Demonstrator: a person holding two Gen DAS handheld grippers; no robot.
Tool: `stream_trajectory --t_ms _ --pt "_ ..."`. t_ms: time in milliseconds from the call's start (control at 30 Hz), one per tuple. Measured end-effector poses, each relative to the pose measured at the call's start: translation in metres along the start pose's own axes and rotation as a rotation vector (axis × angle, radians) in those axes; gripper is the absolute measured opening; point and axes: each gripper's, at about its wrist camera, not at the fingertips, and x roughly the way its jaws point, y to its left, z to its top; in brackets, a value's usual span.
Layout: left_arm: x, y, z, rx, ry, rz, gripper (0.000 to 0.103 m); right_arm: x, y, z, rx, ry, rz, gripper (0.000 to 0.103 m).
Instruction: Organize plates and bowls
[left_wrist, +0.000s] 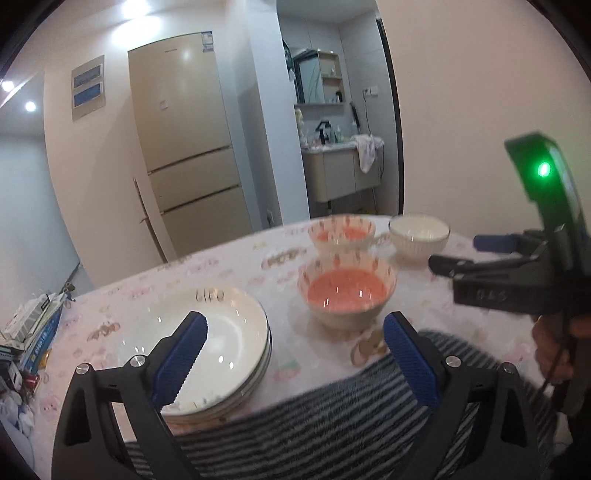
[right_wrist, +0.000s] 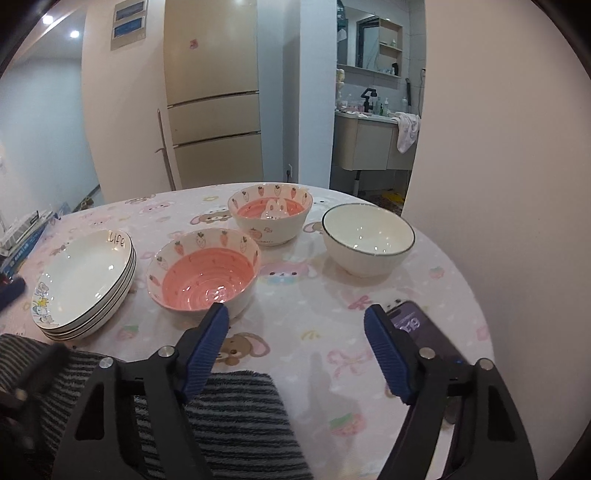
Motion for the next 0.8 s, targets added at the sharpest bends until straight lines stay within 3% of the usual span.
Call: stream_trajectory --t_ms 167,333,400,467,567,600,700,800 --pt "0.003 0.024 0.048 -0.105 -0.024 -0.049 0.098 -0.015 -0.003 0.050 -0.008 -0.061 0.111 0.073" --pt "0.033 0.035 0.085 -0.105 0.052 -0.097 0.094 -0.023 -0.005 0.078 0.000 -0.077 0.118 0.073" --pt "0.055 0.041 0.096 -0.129 0.133 -0.187 0.087 -0.016 -0.008 0.082 0.014 -0.034 0.160 0.069" --pt "0.071 0.045 0.101 -0.173 0.203 -0.216 0.076 -0.008 -0.016 0.088 0.053 0.020 0.274 0.056" --pt "0.097 0.053 0.109 -0.195 0.290 -0.259 0.057 0.007 -0.036 0.102 0.155 0.112 0.410 0.053" --pt "0.104 0.054 0.113 -0.179 0.306 -0.288 0.057 0.012 -0.038 0.105 0.163 0.143 0.425 0.053" --pt "0.119 0.052 0.123 -0.125 0.323 -0.360 0.057 0.029 -0.035 0.111 0.124 0.250 0.396 0.046" --pt "0.140 0.045 0.119 -0.089 0.410 -0.316 0.057 0.046 -0.018 0.110 0.049 0.353 0.322 0.042"
